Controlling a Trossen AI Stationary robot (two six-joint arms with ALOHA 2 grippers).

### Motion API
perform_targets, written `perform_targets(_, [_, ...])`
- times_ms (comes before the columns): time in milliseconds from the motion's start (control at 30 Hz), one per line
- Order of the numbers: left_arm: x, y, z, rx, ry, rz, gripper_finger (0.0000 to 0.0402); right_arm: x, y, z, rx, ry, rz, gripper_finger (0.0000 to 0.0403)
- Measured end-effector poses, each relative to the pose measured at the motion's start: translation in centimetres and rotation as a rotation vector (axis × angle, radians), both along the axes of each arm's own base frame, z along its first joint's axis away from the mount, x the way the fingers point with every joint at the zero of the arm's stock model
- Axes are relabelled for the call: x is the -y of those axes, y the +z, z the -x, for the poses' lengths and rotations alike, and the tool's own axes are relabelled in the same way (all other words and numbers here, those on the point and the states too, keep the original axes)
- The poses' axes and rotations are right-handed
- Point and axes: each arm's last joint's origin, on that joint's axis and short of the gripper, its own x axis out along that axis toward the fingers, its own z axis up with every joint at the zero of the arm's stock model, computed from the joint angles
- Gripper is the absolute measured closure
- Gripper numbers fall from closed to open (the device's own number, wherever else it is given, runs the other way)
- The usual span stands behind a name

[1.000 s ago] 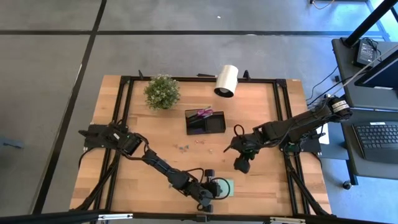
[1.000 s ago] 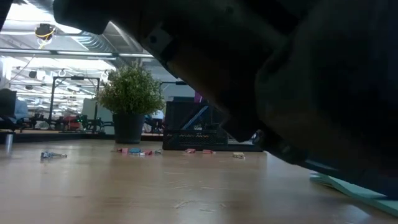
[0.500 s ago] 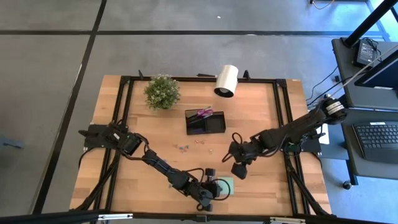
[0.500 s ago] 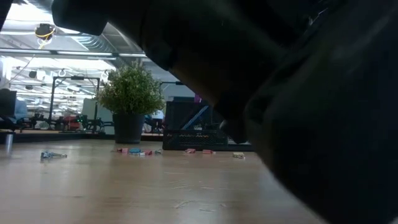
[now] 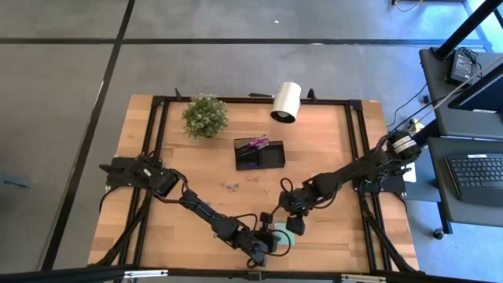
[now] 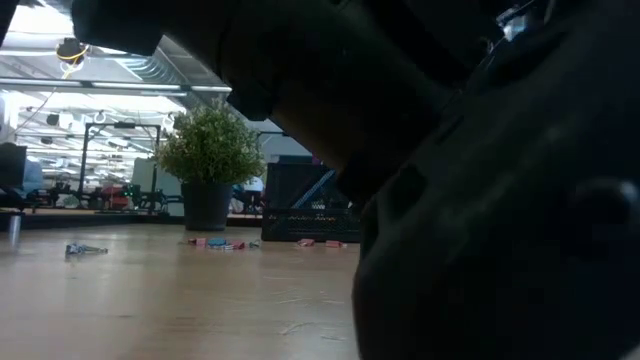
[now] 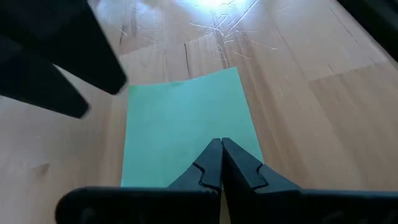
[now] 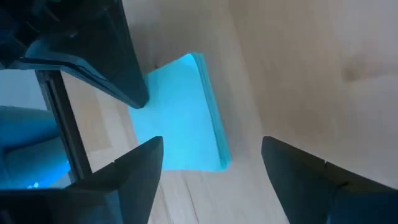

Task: Pick and place office supplies into organizer
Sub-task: Put the blue sticky notes into the black desk organizer

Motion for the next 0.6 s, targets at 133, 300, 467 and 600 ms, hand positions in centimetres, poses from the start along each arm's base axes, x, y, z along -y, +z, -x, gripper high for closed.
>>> perform_targets(133, [0.0,0.0,0.0,-0.001,-0.009,-0.022,0.04,-0.2,-0.9,-0.3,-0.001,0.034,-0.003,0.0126])
perform_targets(300, [0.0,0.0,0.0,-0.001,-0.018,-0.045,0.04,-0.6,-1.8,-0.7,-0.005,0.083,-0.065,0.0126])
perform_targets(467, [0.0,0.0,0.0,0.002,-0.016,-0.071,0.04,-0.9,-2.5,-1.3,0.0,0.109,-0.126,0.0126])
perform_targets(600, [0.0,0.0,0.0,0.002,-0.016,-0.076,0.04,-1.2,-2.7,-1.6,-0.003,0.113,-0.178,0.0126])
